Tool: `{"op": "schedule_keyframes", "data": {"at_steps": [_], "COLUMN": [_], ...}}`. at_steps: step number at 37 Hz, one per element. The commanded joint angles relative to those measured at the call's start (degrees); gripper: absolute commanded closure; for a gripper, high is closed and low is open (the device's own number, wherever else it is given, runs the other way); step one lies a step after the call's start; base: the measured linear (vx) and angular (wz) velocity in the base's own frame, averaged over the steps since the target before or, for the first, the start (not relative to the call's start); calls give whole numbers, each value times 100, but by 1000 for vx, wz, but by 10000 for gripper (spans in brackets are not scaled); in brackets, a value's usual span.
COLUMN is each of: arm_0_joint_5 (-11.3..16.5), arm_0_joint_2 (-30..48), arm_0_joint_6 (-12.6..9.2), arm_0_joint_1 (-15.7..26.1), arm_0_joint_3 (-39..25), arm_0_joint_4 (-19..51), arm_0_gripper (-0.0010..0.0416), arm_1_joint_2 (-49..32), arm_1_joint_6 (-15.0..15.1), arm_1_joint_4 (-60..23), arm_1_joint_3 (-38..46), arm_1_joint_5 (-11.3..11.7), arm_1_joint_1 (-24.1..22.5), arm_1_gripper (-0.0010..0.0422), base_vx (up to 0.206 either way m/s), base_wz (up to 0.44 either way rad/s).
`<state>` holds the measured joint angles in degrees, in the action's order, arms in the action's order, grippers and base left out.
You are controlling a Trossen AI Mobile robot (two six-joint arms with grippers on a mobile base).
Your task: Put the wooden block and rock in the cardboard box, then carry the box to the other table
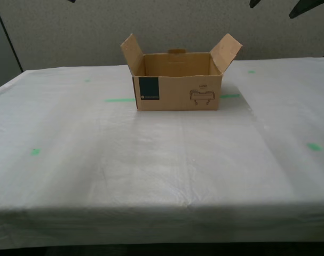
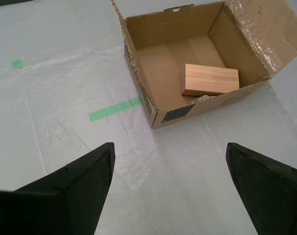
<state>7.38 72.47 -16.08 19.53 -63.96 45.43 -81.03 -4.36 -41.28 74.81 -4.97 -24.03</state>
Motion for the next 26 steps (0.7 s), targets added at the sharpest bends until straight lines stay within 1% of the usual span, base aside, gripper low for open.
{"op": "schedule_keyframes", "data": {"at_steps": [1, 6, 12, 18, 26], "arm_0_joint_5": [-22, -24, -24, -22, -22], "arm_0_joint_2": [-13, -13, -13, -13, -13], "arm_0_joint_6": [-2, -4, -13, -15, -2], "arm_0_joint_1": [2, 2, 2, 2, 2], "arm_0_joint_3": [37, 39, 39, 39, 39], "arm_0_joint_4": [2, -9, -20, -20, -15], "arm_0_gripper": [6, 7, 7, 7, 7], "arm_1_joint_2": [7, 7, 4, 4, 4], "arm_1_joint_6": [31, 59, 66, 146, 166], "arm_1_joint_4": [2, 4, 9, 11, 22], "arm_1_joint_3": [7, 7, 7, 7, 7], "arm_1_joint_5": [4, 2, 0, 2, 2], "arm_1_joint_1": [-7, -7, -7, -7, -7], "arm_1_gripper": [81, 55, 38, 35, 34], "base_vx": [0, 0, 0, 0, 0], "base_wz": [0, 0, 0, 0, 0]}}
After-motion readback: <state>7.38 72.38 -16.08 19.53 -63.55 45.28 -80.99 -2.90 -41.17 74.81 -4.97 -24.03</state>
